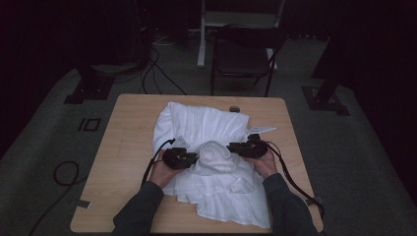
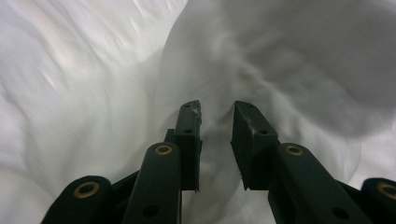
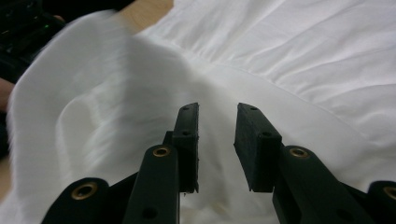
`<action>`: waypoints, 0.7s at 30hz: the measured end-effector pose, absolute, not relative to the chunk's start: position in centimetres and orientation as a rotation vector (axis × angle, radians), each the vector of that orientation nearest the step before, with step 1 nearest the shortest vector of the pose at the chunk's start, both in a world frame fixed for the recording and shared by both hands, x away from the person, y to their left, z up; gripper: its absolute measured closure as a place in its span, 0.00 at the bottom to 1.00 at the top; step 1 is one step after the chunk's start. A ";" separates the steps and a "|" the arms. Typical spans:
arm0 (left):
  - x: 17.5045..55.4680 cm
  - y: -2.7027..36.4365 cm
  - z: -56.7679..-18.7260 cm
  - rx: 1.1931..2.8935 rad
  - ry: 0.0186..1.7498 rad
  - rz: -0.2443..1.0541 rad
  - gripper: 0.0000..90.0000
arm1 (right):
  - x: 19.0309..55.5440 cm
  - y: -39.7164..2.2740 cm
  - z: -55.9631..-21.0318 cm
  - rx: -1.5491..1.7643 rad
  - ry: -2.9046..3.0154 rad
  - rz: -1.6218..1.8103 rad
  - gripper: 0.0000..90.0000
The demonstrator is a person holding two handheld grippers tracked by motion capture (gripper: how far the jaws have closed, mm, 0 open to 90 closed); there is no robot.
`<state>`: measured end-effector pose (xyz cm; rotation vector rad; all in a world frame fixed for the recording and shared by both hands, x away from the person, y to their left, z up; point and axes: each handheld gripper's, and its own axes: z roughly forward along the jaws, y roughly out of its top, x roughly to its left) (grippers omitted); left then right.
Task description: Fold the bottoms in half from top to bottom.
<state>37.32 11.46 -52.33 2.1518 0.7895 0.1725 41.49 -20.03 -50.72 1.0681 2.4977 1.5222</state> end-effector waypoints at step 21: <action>40.9 16.9 -51.1 2.006 1.068 0.440 0.63 | 41.5 -18.9 -51.8 1.010 2.459 1.213 0.64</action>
